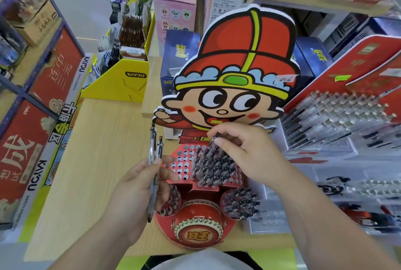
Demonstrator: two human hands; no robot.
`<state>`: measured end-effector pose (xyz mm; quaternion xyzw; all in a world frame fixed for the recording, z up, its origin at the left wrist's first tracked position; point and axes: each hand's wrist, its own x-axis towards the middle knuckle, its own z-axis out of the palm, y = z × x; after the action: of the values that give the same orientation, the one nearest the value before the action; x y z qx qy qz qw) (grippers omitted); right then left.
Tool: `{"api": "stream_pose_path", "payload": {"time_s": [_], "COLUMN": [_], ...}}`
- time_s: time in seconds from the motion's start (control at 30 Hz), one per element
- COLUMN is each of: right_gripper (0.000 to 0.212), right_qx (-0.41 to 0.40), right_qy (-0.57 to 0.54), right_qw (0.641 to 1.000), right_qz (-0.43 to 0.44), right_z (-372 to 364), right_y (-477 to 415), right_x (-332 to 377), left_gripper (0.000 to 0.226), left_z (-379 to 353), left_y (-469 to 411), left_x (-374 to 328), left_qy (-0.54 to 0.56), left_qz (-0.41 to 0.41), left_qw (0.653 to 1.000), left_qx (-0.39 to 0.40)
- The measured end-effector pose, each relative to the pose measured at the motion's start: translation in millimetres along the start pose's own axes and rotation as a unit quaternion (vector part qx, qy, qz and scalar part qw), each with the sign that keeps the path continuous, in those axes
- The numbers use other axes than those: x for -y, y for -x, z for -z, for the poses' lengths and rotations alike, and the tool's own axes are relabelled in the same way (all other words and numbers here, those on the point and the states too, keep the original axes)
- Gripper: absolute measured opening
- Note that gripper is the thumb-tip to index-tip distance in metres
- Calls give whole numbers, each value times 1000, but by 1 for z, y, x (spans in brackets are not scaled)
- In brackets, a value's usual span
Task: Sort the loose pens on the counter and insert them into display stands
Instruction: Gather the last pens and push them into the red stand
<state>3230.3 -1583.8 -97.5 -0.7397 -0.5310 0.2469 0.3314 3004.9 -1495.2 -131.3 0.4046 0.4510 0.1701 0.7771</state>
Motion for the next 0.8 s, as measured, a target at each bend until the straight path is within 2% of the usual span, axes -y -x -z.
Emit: {"api": "stream_pose_path", "payload": {"time_s": [0.37, 0.6, 0.8], "right_gripper": [22, 24, 27], "right_qx": [7, 14, 54], "right_qy": [-17, 30, 56], "right_qw": [1000, 999, 996], "right_qz": [-18, -2, -49], "right_z": [-5, -5, -11], "right_y": [4, 0, 0], "right_x": [-1, 4, -4], "left_gripper": [29, 28, 28], "left_z": [0, 0, 2], "left_y": [-2, -2, -1], "left_x": [7, 8, 8], "left_qy": [6, 8, 5], "left_qz": [-1, -4, -5], "left_qw": [1000, 1000, 1000], "left_qx": [3, 6, 10]}}
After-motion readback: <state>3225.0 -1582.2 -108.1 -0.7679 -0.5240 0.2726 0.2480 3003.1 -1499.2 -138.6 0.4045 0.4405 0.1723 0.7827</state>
